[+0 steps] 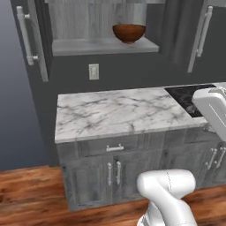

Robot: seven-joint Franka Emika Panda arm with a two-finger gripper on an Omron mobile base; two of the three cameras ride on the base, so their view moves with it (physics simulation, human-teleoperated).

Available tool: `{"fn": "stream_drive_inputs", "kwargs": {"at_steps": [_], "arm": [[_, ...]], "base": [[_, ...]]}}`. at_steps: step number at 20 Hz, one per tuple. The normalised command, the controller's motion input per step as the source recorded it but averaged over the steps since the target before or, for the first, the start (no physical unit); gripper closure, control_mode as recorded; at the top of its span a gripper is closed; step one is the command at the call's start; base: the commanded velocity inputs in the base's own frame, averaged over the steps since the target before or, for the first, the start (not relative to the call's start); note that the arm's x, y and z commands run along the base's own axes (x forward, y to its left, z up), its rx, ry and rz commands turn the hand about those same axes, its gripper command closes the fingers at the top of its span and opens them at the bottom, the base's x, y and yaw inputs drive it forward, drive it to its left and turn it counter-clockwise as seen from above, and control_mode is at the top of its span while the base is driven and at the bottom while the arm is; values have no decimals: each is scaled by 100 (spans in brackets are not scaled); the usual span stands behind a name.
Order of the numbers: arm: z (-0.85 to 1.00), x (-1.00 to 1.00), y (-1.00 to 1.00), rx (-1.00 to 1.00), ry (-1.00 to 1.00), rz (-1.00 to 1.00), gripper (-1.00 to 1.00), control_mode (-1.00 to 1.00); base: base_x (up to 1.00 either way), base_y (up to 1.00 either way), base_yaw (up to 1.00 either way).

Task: Move the bowls from the cabinet to the plates on the dining table.

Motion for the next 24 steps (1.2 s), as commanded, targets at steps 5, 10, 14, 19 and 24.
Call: {"fn": "stream_drive_inputs", "kwargs": {"at_steps": [5, 10, 14, 19, 24], "arm": [[0, 0, 0, 0, 0, 0, -100, 100], [0, 0, 0, 0, 0, 0, -100, 100], [0, 0, 0, 0, 0, 0, -100, 100], [0, 0, 0, 0, 0, 0, -100, 100], [0, 0, 0, 0, 0, 0, -100, 100]], "base": [[0, 3, -25], [0, 3, -25], [0, 3, -25], [-12, 30, -9], [-2, 62, 0]]}}
